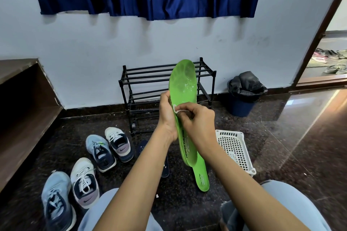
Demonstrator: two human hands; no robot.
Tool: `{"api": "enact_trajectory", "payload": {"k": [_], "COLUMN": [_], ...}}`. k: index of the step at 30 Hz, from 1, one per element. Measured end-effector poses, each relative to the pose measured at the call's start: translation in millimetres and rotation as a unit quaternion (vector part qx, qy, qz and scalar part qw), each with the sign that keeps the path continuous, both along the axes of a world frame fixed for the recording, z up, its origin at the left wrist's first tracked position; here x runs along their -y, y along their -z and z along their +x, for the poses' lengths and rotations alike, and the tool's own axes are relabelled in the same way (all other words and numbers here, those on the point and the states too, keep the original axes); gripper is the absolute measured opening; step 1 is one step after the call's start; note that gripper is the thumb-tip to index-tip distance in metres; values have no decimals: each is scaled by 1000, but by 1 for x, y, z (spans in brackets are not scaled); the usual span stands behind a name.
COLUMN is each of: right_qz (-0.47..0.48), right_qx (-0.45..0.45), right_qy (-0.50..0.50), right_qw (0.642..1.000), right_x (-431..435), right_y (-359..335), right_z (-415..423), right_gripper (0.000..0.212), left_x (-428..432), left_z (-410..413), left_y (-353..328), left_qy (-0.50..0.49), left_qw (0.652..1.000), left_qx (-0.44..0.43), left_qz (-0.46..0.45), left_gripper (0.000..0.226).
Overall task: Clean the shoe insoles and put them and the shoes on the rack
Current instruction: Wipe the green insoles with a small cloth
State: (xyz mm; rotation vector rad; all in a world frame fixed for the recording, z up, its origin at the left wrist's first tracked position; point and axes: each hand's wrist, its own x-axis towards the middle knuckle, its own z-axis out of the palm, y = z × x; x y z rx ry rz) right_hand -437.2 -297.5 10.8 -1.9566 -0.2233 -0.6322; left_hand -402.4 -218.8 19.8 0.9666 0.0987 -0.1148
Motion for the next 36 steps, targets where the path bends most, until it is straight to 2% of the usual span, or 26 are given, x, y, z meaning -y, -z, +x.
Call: {"api": "enact_trajectory", "payload": {"k": [6,14,20,27,32,36], "right_qz": [35,-41,-61,-140,-127,-129], "right_qx": [12,24,58,76,70,72], "right_qy": [52,28,51,33,60,41], "right_qw": [998,998,995,987,988,988], "right_x": [6,-2,5,3,9,6], "right_y": [-2,7,0,11,4,11], "right_z": [6,0,13,7,18,8], "right_gripper": [20,21,17,15,13,11], "left_x": [11,0,4,-1,5,0], "left_z": [-8,-6,-11,-7,-12,-9], "left_y": [-1,-3,-5,-3,-6,-7], "left_qy": [56,3,55,31,62,45], "left_qw": [998,1000,998,999,998,999], "left_qx": [-5,1,7,10,0,10], "left_qz": [20,12,22,-1,16,9], "left_gripper": [51,72,66,68,65,66]}}
